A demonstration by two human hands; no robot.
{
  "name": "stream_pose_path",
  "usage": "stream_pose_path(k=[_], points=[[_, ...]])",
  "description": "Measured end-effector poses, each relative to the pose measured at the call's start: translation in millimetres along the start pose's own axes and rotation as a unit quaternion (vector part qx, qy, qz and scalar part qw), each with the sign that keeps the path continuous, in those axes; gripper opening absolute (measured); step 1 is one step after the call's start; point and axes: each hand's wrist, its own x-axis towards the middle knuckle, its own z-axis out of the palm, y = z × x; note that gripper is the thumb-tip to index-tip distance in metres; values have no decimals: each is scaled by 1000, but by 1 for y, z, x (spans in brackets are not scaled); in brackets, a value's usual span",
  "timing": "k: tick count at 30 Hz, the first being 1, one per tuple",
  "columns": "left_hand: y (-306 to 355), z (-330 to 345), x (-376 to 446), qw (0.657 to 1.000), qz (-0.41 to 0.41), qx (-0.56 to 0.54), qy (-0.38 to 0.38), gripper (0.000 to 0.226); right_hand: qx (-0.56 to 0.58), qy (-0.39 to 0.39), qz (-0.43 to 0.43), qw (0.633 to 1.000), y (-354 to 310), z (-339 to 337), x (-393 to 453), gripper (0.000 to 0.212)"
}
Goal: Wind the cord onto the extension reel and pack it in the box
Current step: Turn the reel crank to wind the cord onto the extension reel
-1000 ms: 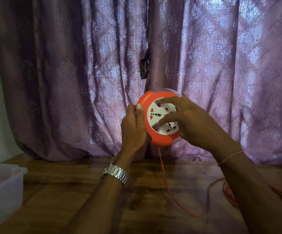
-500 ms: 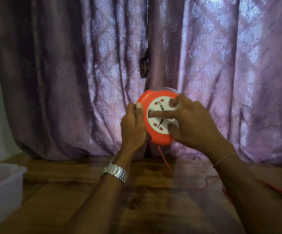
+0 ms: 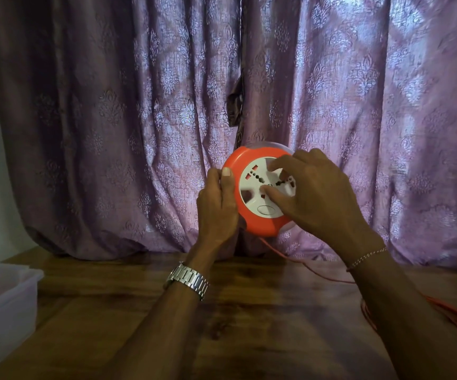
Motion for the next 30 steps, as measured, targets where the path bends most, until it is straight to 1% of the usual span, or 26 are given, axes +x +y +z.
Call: stream_pose_path(k=[1, 2, 4, 6, 8, 11, 13, 15, 17, 20, 22, 24, 27, 29, 30], points=[[0, 0, 0, 1000, -1, -2, 1, 37, 13, -18, -20, 1000, 1, -2, 1, 29], [-1, 0, 1, 1000, -2, -2, 2, 36, 26, -41, -40, 998, 2, -3, 1, 27], [-1, -1, 1, 1000, -3, 2, 4, 37, 40, -102, -71, 991, 3, -5, 1, 41], [-1, -1, 0, 1000, -4, -2, 2, 41, 22, -154, -80, 985, 2, -4, 1, 54], [0, -1, 0, 1000, -7, -8, -1, 43, 5, -164, -84, 983, 1, -2, 1, 58], [1, -1, 0, 1000, -9, -9, -6, 44, -22, -134, -92, 986, 1, 0, 0, 53], [2, -1, -1, 1000, -8, -9, -5, 42, -47, -113, -94, 988, 2, 2, 0, 53], [2, -2, 0, 1000, -9, -12, -5, 45, -64, -87, -75, 991, 1, 6, -2, 54], [2, -1, 0, 1000, -7, -11, -2, 43, -59, -54, -38, 996, 1, 9, -5, 53], [2, -2, 1, 1000, -4, -7, 5, 40, -38, 7, 24, 999, -4, 12, -5, 64], [2, -3, 1, 1000, -4, -10, 7, 42, -43, 27, 27, 998, -5, 13, -4, 68], [1, -2, 2, 1000, -5, -7, 8, 42, -61, 27, 13, 998, -6, 13, -3, 68], [0, -2, 2, 1000, -3, -4, 7, 43, -75, 35, -5, 997, -6, 11, -3, 58], [-1, -3, 2, 1000, -4, -4, 4, 44, -36, 45, -34, 998, -5, 7, -2, 42], [-1, -3, 2, 1000, -5, -4, 3, 44, -17, 45, -64, 997, -4, 5, -1, 31]])
